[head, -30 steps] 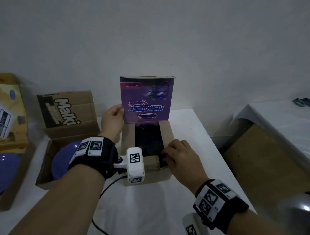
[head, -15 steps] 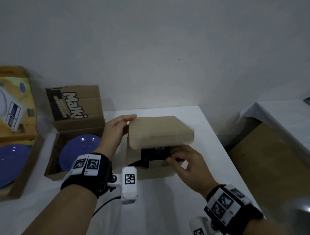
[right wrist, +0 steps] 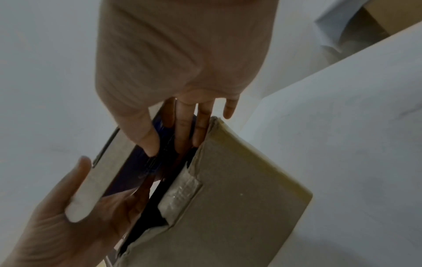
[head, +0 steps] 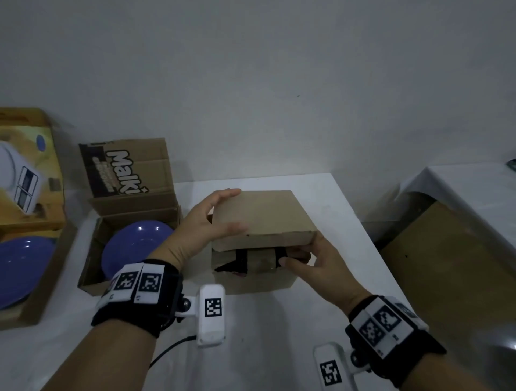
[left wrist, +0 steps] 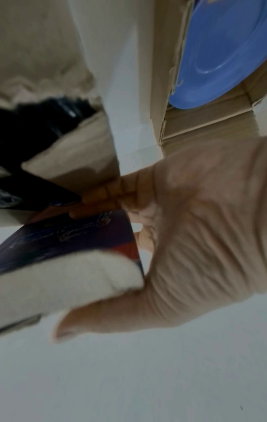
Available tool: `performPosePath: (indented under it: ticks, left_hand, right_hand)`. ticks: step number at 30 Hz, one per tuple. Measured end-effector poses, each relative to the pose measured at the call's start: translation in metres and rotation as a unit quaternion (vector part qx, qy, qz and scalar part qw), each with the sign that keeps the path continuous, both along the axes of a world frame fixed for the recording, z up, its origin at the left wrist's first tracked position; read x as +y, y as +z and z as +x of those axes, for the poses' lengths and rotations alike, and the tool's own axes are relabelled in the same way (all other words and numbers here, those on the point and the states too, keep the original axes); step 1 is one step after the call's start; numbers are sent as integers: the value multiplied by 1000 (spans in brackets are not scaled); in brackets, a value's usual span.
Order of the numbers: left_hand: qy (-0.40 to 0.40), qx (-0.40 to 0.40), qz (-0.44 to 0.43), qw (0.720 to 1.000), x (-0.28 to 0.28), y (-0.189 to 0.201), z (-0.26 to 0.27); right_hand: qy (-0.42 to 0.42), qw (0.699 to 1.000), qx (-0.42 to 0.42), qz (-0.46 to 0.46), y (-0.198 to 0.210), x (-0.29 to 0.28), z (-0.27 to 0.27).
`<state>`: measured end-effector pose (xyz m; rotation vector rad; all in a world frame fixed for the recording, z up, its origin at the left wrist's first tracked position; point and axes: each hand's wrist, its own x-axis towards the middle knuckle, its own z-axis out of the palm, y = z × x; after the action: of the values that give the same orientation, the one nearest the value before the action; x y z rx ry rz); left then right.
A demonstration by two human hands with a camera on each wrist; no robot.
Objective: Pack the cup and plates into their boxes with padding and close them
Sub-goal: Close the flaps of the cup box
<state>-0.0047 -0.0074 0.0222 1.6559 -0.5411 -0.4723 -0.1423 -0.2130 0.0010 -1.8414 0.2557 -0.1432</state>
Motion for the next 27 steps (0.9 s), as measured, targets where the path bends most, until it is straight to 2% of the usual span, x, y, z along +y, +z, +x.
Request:
performPosePath:
  ticks: [2,4,7,8,9,11,12,14,16,19,22,27]
  left_hand:
    - [-44,-2,10,999,2,2,-1]
    - [-61,26,-37,997,2,10,-3]
    - [-23,17,-89,996,-1,24,1]
    - [-2,-8,-92,996,-3,26,4]
    - [15,-28,-94,995,-6,29,5]
    - [21,-51,-99,994,-10,30,5]
    - [11,-59,-91,994,-10,28,5]
    - [-25,-67,-60,996,-8,21,1]
    - [-64,-80,-23,994,-5,13,-2]
    - [-91,-124,53,987,0,4,-5]
    - [-126,-165,162,965,6,-1,-8]
    - [-195,-163,301,919,5,6,-11]
  right_hand:
    - [-7,1000,3,20,-1,4,1]
    - [-30,999,-18,38,-2,7,1]
    - [-32,998,-42,29,-6,15,-1]
    - [-25,999,-40,-18,-9,19,-1]
    - [-13,994,-33,-102,-12,22,-1]
    - [14,958,-21,-286,-17,26,-2]
    - [24,942,-20,-335,-20,27,-1]
    - [15,933,-41,-357,-19,29,0]
    - [-7,920,-100,-378,-21,28,-3]
    - [10,861,-186,-474,-26,25,-14]
    - [37,796,-269,-541,-30,28,-25]
    - [14,753,-263,-604,-23,32,-34]
